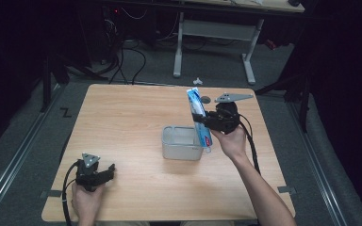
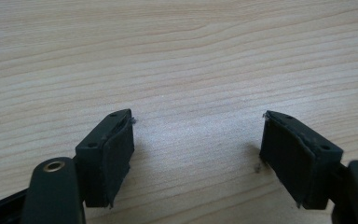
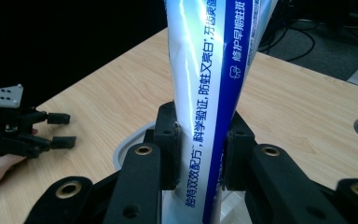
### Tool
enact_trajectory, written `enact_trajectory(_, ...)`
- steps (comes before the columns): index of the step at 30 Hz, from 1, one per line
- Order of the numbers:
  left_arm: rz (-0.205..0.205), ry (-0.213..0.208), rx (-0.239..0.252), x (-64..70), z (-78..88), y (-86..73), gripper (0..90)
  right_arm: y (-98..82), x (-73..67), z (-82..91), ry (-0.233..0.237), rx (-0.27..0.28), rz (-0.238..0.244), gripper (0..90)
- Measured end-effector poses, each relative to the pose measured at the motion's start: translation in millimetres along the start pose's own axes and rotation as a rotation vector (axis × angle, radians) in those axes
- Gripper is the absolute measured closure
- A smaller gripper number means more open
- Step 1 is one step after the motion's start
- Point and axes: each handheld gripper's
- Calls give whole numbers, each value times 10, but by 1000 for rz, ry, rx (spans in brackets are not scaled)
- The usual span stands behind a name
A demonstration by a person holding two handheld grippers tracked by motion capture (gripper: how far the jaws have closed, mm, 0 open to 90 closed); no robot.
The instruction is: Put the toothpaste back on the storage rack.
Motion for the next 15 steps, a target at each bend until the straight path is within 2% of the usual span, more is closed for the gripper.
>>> enact_trajectory(15, -1, -1, 0, 0, 1, 0, 262, 184, -46, -154, 6, 24, 4, 732)
Point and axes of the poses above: each handheld gripper's, and its own axes: z roughly backward along the jaws, y roughly out of its top, x roughly to its right, and after that the axes turned 2 degrees about -x, right-handed
